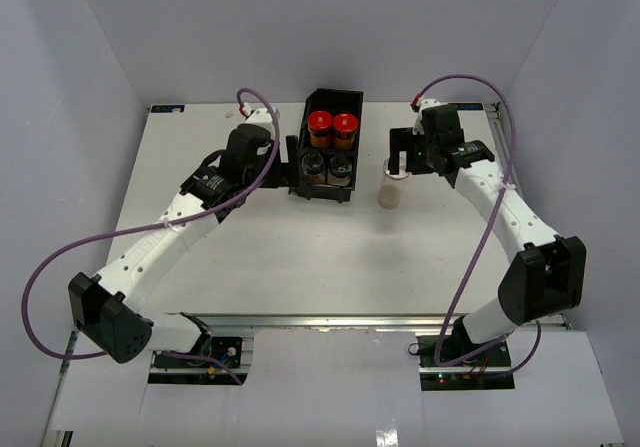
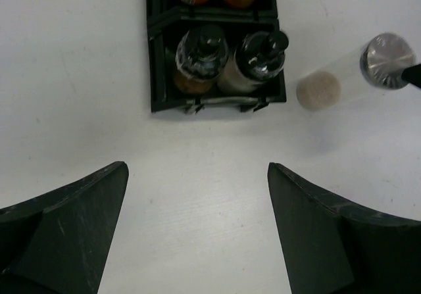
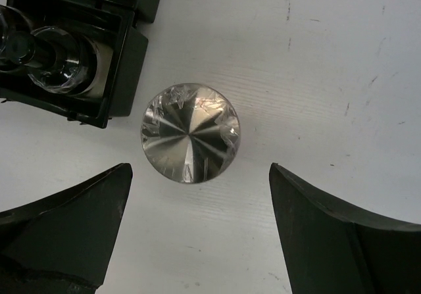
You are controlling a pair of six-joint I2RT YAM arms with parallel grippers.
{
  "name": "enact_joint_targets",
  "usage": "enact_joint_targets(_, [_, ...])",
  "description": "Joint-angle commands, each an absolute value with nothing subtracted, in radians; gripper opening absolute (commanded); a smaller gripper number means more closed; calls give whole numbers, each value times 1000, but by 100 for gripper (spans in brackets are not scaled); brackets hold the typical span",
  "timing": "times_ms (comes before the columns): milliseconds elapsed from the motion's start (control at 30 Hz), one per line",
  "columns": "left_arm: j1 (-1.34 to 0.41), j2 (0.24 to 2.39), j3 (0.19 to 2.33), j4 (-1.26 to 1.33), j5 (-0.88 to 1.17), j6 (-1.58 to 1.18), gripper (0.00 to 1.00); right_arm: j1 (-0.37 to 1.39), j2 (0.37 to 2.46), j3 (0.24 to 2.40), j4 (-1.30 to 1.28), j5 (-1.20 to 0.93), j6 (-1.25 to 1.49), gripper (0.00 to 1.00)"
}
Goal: Organize the condiment bottles
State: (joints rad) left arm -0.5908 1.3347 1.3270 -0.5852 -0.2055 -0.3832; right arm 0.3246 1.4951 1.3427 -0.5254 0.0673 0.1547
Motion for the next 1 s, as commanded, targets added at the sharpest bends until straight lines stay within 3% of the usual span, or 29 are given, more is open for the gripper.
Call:
enact_joint_targets(0, [-561, 1230, 1242, -554, -208, -420, 98, 346, 1549, 1413, -522, 52, 128, 91])
enact_joint_targets(433, [-543, 1226, 1162, -524, -180, -433, 98, 371, 1635, 1408, -508, 130, 120, 92])
enact_joint_targets(767, [-541, 1238, 1146, -493, -150, -451, 98, 372, 1681, 1416, -464, 161, 99, 100])
enact_joint_targets(967, [-538, 1257, 1113, -468, -144, -465, 98, 372, 1705, 1419, -441, 154, 85, 88])
